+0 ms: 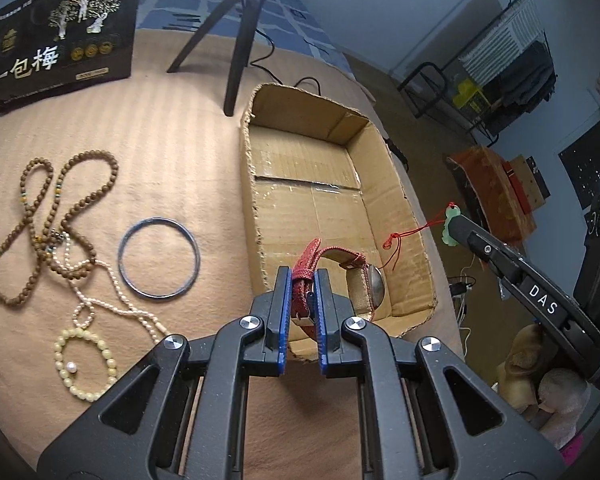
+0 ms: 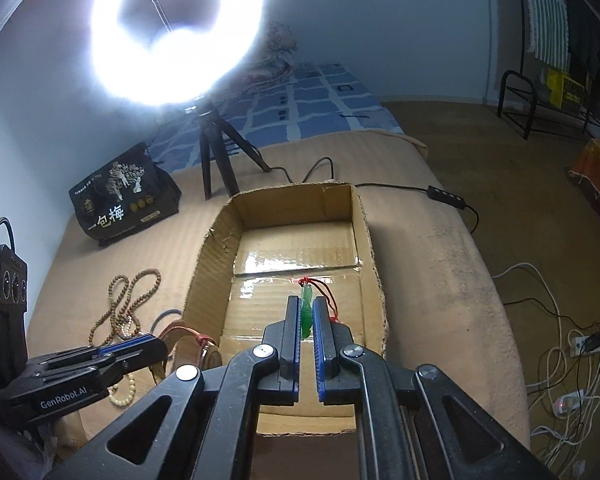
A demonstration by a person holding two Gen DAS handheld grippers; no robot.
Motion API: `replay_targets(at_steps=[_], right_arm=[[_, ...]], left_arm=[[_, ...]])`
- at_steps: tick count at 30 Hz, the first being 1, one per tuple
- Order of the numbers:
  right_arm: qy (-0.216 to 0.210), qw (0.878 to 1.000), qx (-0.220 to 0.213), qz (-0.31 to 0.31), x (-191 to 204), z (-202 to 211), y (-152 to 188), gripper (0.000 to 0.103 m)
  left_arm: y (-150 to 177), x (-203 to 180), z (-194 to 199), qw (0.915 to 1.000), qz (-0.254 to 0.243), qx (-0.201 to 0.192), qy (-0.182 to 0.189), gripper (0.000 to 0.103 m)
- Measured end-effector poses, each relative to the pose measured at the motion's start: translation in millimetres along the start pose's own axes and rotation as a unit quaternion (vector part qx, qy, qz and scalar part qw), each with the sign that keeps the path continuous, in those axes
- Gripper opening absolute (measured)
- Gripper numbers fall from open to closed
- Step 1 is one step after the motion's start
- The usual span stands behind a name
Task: Organize jewelry
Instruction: 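Carry the jade pendant into the box with the right tool while the left carries the watch, then open both tools over the box and withdraw toward the jewelry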
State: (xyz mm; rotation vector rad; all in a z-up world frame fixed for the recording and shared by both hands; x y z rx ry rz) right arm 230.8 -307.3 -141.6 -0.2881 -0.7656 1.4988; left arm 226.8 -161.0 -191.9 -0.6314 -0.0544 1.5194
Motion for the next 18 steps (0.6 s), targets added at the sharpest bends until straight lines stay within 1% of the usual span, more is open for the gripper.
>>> replay_targets(at_steps=[2, 3, 4, 5, 6, 11, 18], right_arm=[[0.002, 1.0, 0.003, -0.003, -2.2, -1.3, 0.5, 0.005], [0.005, 1.0, 0.002, -0.003, -3.1, -1.1, 0.9, 0.014], [0.007, 1.0, 0.001, -0.002, -3.7, -0.6, 0.7, 0.028], [0.01, 1.0, -0.001, 0.0, -3.8, 0.0, 0.4, 0.032], [0.013, 1.0, -0.002, 0.001, -4.5, 0.7, 0.3, 0.034], [0.016, 1.0, -0.003, -0.001, -6.0, 1.7, -1.1, 0.035], [0.015, 1.0, -0.008, 0.012, 3.5, 2.2, -1.9, 0.047]], left_arm=[[-1.6, -1.3, -2.0, 1.0, 0.003, -0.003, 0.002, 0.009], [-2.4, -1.2, -2.0, 1.0, 0.004, -0.005, 0.003, 0.009], [-2.4, -0.5, -2.1, 1.0, 0.004, -0.005, 0.001, 0.009], [-2.0, 0.2, -2.2, 1.0, 0.003, -0.005, -0.001, 0.009], [-1.3, 1.1, -2.2, 1.0, 0.002, -0.004, -0.003, 0.01], [-0.8, 2.5, 2.3, 0.9999, -0.008, -0.009, -0.012, 0.01], [1.4, 6.1, 12.8, 0.9988, -0.032, -0.021, -0.031, 0.01]])
Point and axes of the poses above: each gripper's, at about its wrist camera, not at the fingertips, and z roughly against the way its jaws point, x to its left, y to its underside, the point moved 8 cm from there along -z, roughly the way its jaws point, and after that the axes turned 9 degrees about -y, right-handed, at the moved point
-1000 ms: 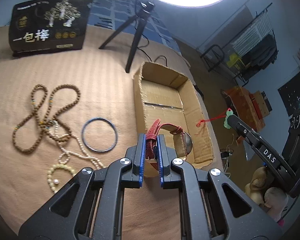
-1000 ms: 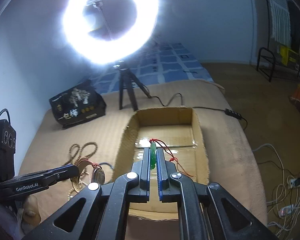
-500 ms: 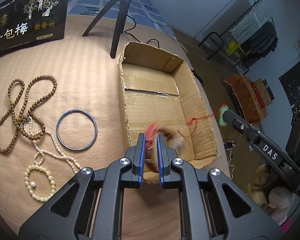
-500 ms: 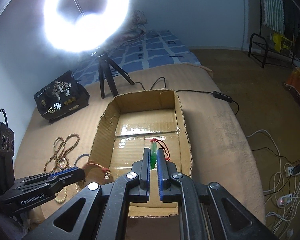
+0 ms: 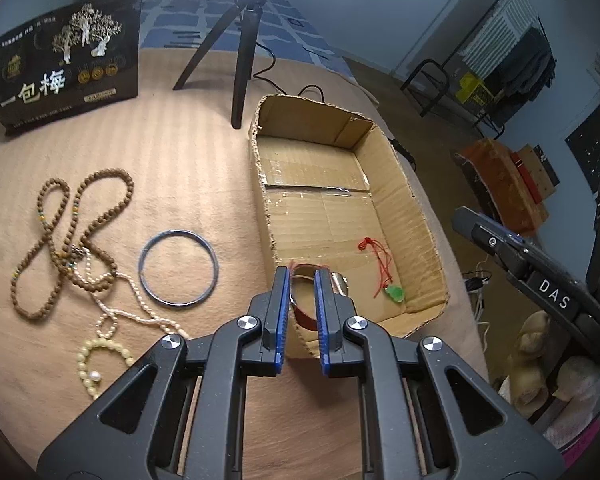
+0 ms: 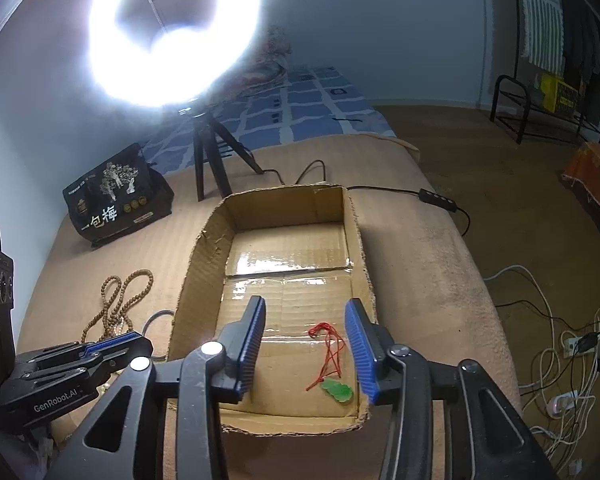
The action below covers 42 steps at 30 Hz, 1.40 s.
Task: Organize jewelry
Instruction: 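Open both tools over the box and withdraw toward the jewelry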
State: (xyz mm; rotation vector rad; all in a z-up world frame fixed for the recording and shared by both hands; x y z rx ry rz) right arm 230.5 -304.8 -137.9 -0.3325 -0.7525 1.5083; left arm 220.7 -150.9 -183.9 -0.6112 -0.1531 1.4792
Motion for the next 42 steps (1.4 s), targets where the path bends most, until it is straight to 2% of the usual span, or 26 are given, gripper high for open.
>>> replay_targets(at_steps=[3, 5, 6, 7, 10, 16, 26, 33, 42], right_arm=[[-0.002, 1.0, -0.001, 0.004, 5.2, 0.3, -0.3, 0.048], [-0.007, 1.0, -0.003, 0.004, 9.7, 1.2, -1.3, 0.049], [-0.01, 1.0, -0.005, 0.004, 12.3, 1.9, -1.9, 0.051], [-0.012, 1.0, -0.007, 0.004, 14.9, 2.5, -2.3, 0.054], [-0.021, 1.0, -0.012, 0.008, 24.4, 3.9, -3.0, 0.058], [-0.04, 0.999, -0.008, 0.03, 50.2, 1.6, -0.2, 0.061], [-0.073, 0.996, 0.009, 0.057, 91.2, -11.3, 6.4, 0.061], [-0.108, 0.99, 0.044, 0.081, 127.8, -31.1, 22.0, 0.061], [-0.147, 0.973, 0.122, 0.128, 176.7, -68.2, 58.5, 0.061]], left_arm=[[0.0, 5.7, 5.9, 0.9999, -0.003, -0.007, -0.008, 0.012], [-0.9, 11.1, 10.7, 0.9999, -0.003, -0.012, -0.01, 0.021], [-1.6, 13.8, 12.2, 0.9998, -0.001, -0.015, -0.01, 0.031], [-2.6, 18.6, 15.3, 0.9997, 0.003, -0.021, -0.01, 0.036], [-6.8, 33.8, 21.5, 0.9993, 0.011, -0.033, -0.017, 0.043], [-14.4, 79.5, 34.9, 0.9981, 0.027, -0.036, -0.043, 0.043], [-16.1, 169.6, 55.7, 0.992, 0.093, -0.041, -0.076, 0.043], [-12.5, 198.9, 58.0, 0.9901, 0.112, -0.031, -0.078, 0.043], [-9.7, 216.6, 48.2, 0.9885, 0.134, -0.009, -0.07, 0.043]])
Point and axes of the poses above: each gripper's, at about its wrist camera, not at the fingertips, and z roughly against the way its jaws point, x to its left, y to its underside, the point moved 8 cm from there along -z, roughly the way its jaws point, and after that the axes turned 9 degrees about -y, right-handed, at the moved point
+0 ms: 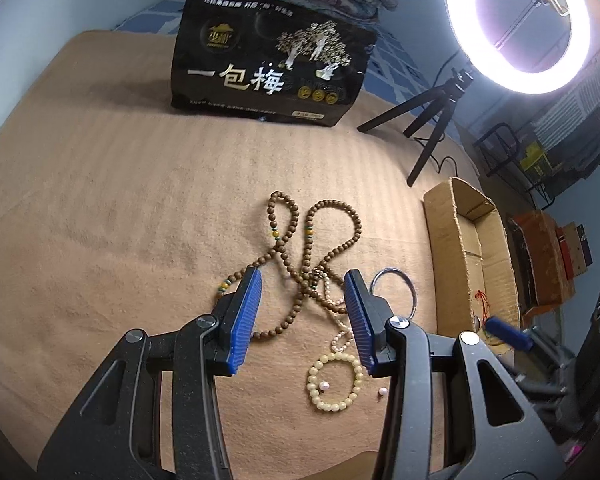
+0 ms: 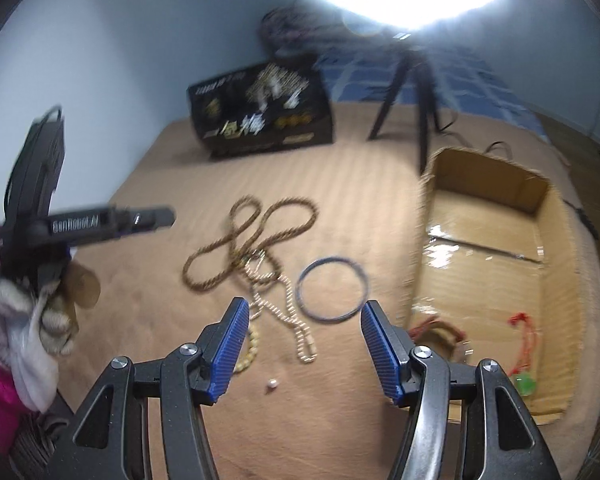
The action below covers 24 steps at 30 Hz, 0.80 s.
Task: Organize jewelry
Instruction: 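Open both tools over the box and withdraw toward the jewelry, then lower the left tool onto the brown wooden bead strand and close on it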
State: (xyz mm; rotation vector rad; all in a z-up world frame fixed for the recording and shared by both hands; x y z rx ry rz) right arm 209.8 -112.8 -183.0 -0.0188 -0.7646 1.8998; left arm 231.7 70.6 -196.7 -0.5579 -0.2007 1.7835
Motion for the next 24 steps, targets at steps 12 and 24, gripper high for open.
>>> replay_targets(at_steps=[12, 24], right_arm=[[-0.005, 0.997, 0.066, 0.025, 20.6, -48.6, 17.6, 0.061], [-0.011, 0.997, 0.076, 0.007, 17.4, -66.6, 19.4, 0.061]], left_arm=[[-8.5, 18.7, -32.6, 0.9983, 0.042, 0.041, 0.007, 0.055], [-16.1, 25.0, -82.4, 0.9927, 0.07, 0.094, 0.03, 0.055]])
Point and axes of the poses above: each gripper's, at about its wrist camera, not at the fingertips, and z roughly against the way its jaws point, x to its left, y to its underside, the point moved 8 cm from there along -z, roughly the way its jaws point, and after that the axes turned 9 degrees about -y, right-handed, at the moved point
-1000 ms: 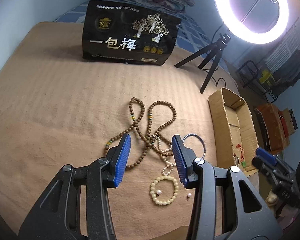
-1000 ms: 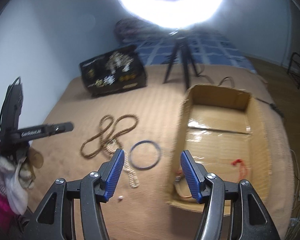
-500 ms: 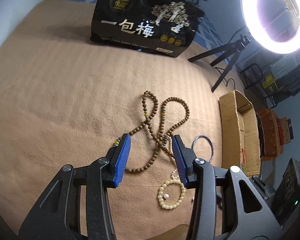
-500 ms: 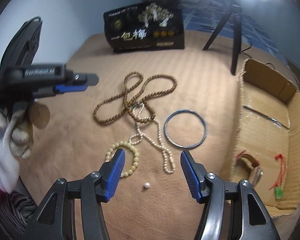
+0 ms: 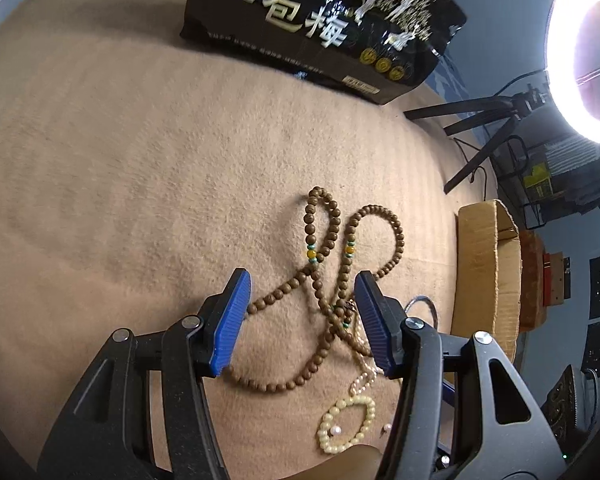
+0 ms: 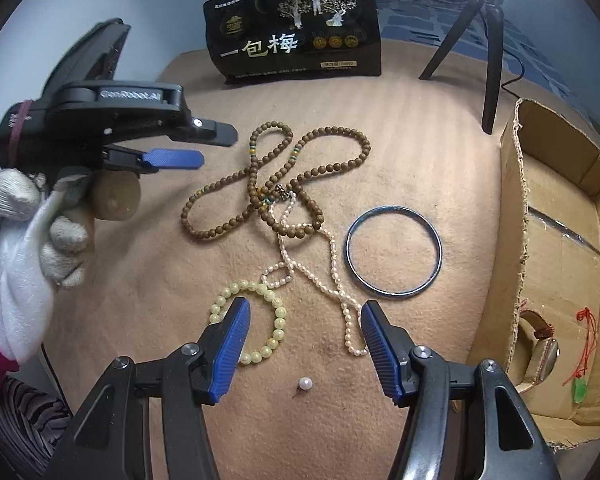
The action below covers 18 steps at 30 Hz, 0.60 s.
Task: Organize jewelry
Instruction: 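Lower the left tool onto the brown wooden bead strand and close on it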
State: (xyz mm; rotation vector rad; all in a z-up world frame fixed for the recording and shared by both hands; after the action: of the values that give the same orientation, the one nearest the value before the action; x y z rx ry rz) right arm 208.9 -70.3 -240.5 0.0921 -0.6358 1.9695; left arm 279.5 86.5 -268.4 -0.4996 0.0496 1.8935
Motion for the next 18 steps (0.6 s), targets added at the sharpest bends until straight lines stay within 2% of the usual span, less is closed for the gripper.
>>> replay_targets(at_steps=[8, 12, 15, 18], right_arm=[[0.001, 1.0, 0.007, -0.001, 1.0, -11.1, -2.4, 0.061], [0.006, 1.0, 0.01, 0.0, -1.2, -14.2, 0.3, 0.061], [0.008, 1.0, 0.01, -0.003, -3.4, -16.2, 1.2, 0.06], [0.011, 1.0, 0.014, -0.005, -5.6, -20.8, 1.9, 0.059]], left_arm=[[-4.8, -6.7, -20.0, 0.9997, 0.001, 0.021, 0.015, 0.055], [-1.5, -18.4, -29.4, 0.9991, -0.024, 0.032, 0.016, 0.055], [0.6, -30.1, -31.8, 0.9984, -0.047, 0.031, 0.009, 0.063], [0.4, -37.4, -33.1, 0.9976, -0.064, 0.028, 0.001, 0.064]])
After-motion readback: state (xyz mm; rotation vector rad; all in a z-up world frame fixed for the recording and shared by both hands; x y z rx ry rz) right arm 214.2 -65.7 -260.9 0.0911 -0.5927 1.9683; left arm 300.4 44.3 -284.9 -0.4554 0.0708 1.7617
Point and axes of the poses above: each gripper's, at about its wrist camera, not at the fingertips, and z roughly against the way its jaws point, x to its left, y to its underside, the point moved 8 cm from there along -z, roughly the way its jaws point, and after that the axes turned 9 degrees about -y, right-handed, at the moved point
